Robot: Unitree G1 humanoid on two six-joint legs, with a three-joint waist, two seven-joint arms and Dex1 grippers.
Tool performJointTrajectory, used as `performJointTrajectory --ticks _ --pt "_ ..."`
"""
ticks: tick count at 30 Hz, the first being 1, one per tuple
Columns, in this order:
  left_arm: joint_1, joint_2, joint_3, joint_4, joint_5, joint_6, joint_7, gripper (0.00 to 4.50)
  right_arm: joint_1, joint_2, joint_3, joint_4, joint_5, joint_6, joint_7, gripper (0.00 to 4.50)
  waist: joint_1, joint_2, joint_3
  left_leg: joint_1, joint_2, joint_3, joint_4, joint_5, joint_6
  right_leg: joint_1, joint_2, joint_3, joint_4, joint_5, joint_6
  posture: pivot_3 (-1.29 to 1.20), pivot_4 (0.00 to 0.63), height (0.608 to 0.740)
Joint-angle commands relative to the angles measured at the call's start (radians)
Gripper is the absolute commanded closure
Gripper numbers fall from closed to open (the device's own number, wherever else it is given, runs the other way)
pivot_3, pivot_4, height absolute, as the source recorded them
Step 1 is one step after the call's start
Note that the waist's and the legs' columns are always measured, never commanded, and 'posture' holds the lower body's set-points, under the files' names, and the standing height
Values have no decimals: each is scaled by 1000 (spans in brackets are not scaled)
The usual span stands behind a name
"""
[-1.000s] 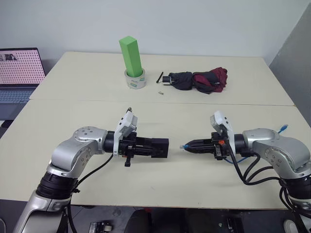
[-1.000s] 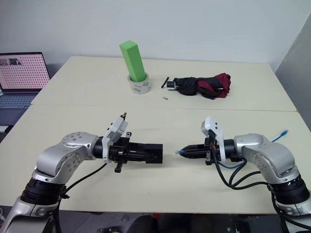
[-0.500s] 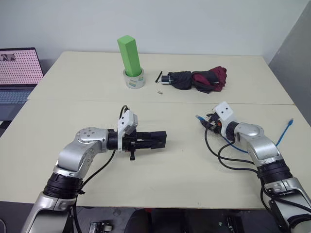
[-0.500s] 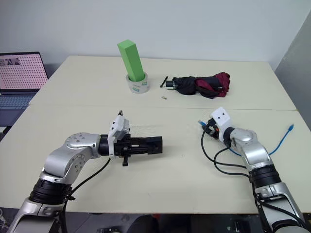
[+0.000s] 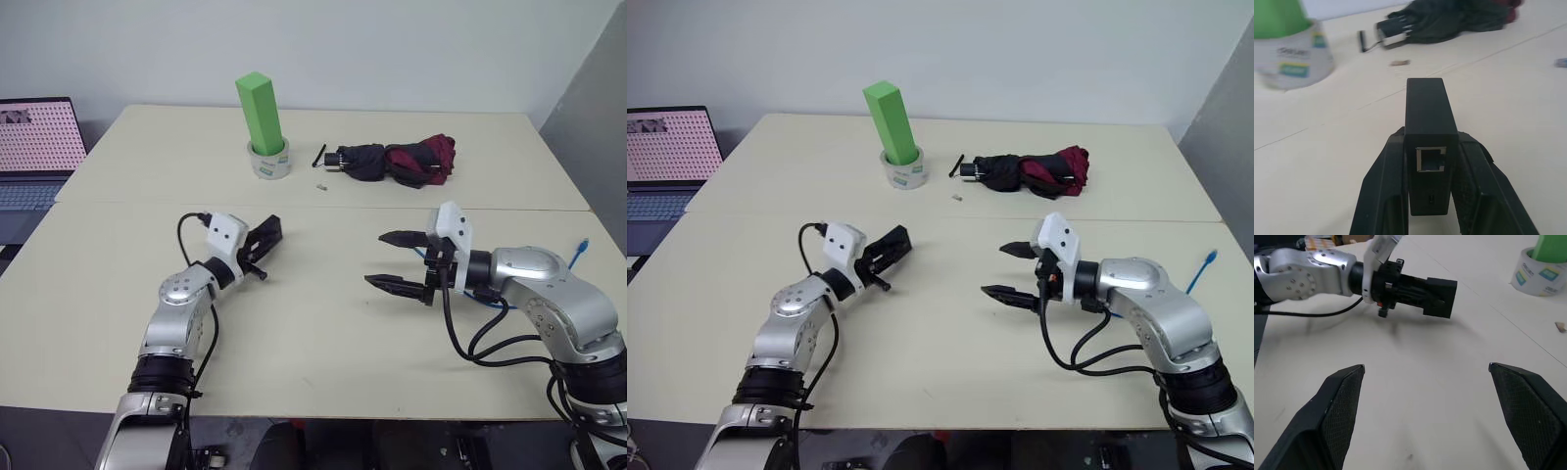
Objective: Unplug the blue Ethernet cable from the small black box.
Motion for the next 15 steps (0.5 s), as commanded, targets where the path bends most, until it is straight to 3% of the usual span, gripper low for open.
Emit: performJointTrajectory --ticks 1,5,7,9,15 --pt "-24 -21 36 55 2 -60 37 3716 -31 11 7 -34 7 13 -14 191 0 0 0 0 0 0 0 0 0 0 0 0 0 0 0 0 150 740" --pt "-10 -29 31 98 17 -82 44 3716 -36 17 16 -35 0 20 -22 191 1 -1 0 0 -1 0 0 0 0 0 -1 0 0 0 0 0 150 740" --pt "-1 -32 33 98 8 -72 36 3009 -35 15 15 -37 0 22 -26 111 1 -1 -1 0 -1 0 0 0 0 1 -1 0 0 0 0 0 150 740" --pt "20 -24 27 81 8 -63 20 2790 -31 12 18 -42 -3 26 -32 111 0 -1 -1 1 0 0 0 0 0 1 -1 0 0 0 0 0 150 740" --pt "102 0 32 -24 7 -8 17 1568 -7 7 15 -61 -4 38 -51 111 -1 0 -1 1 0 0 0 0 0 0 -1 -1 0 0 0 0 150 740"
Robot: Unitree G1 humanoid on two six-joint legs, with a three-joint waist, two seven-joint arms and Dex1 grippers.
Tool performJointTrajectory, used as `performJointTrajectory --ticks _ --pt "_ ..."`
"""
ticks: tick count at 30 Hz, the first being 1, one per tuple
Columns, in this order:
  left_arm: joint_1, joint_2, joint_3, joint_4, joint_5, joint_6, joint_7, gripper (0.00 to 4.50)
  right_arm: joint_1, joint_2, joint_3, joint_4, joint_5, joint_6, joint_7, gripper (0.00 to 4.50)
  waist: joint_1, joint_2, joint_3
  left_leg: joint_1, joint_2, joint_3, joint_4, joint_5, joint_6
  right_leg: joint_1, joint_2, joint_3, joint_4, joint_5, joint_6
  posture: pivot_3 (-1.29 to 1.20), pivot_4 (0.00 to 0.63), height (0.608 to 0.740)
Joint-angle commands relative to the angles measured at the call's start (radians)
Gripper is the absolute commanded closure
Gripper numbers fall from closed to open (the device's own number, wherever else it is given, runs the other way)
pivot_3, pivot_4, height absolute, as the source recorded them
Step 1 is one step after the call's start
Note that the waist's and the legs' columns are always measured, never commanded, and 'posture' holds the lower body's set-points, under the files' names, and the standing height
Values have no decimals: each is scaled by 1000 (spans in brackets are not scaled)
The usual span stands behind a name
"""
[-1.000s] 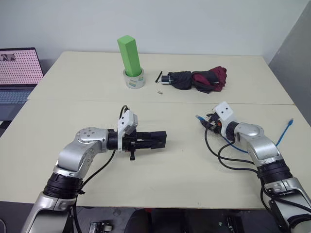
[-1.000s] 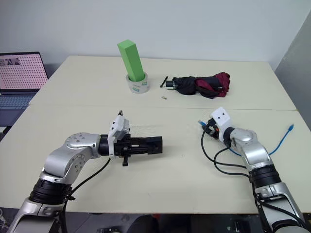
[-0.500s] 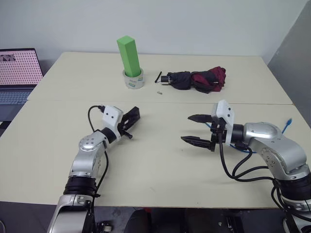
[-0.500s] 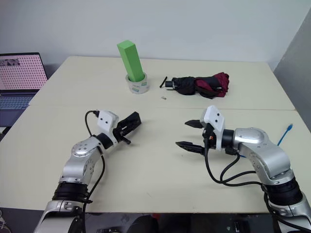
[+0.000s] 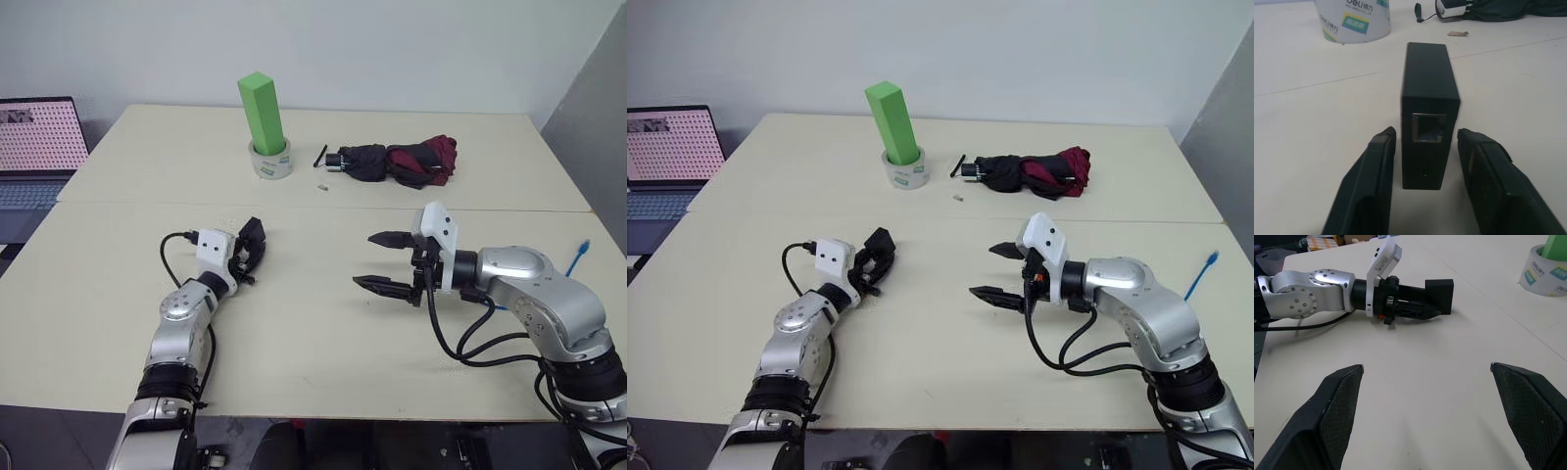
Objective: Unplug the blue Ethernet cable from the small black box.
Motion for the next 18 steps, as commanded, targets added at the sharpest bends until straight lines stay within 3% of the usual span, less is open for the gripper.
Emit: performJointTrajectory --ticks 1,3,10,18 --pt "62 33 2 -90 14 49 4 1329 16 -8 -22 -53 1 -1 -19 111 0 0 0 0 0 0 0 0 0 0 0 0 0 0 0 0 150 740" --pt "107 66 -5 -175 30 102 6 922 40 -14 -35 -64 -4 -5 -32 111 -1 0 0 0 0 0 0 0 0 0 0 0 0 0 0 0 150 740" --pt "245 238 6 -543 32 377 -30 922 175 -48 -165 -92 0 -19 -83 111 -1 0 0 0 0 -1 -1 0 0 1 0 0 -1 0 0 0 150 740" --pt "233 317 82 -670 -90 533 -103 922 255 -76 -263 -64 -17 -38 -100 111 1 0 0 1 0 -1 -1 -2 3 3 0 -1 -1 0 0 0 150 740"
